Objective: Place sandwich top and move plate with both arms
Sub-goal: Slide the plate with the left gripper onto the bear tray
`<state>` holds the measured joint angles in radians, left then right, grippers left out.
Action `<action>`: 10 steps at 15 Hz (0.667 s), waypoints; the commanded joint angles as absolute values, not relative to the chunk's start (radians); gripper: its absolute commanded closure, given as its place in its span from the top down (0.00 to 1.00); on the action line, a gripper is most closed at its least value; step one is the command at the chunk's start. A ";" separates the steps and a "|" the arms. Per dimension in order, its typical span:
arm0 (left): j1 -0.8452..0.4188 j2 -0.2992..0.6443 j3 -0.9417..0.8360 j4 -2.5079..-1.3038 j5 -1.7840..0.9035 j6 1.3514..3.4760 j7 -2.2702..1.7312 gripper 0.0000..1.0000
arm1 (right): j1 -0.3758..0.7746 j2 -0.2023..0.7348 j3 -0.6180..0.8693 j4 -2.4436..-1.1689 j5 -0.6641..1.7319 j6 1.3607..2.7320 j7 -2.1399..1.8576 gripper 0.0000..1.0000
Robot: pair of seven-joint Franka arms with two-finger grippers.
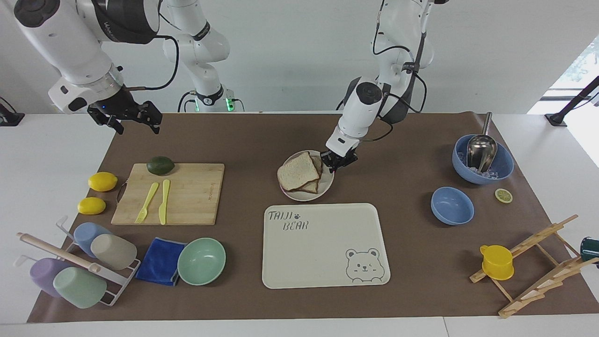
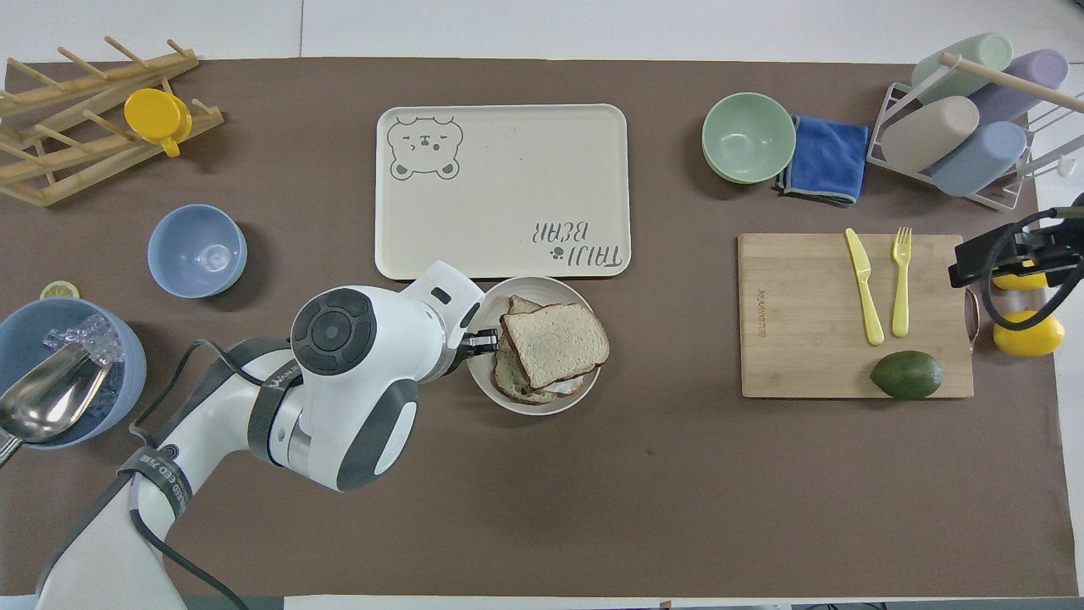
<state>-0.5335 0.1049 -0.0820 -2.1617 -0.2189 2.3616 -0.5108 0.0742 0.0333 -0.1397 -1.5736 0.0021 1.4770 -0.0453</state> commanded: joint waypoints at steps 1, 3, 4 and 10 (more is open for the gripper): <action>-0.500 0.104 -0.081 -2.074 -0.273 2.264 -0.480 0.00 | 0.069 0.023 -0.132 -1.582 0.009 1.479 -0.035 1.00; -0.479 0.118 -0.080 -2.005 -0.301 2.202 -0.471 0.00 | 0.064 0.021 -0.133 -1.585 0.011 1.477 -0.034 1.00; -0.465 0.124 -0.080 -1.985 -0.322 2.191 -0.454 0.00 | 0.064 0.020 -0.136 -1.585 0.009 1.477 -0.035 1.00; -0.379 0.192 -0.078 -1.858 -0.414 2.186 -0.423 0.00 | 0.077 0.015 -0.132 -1.588 0.009 1.477 -0.035 1.00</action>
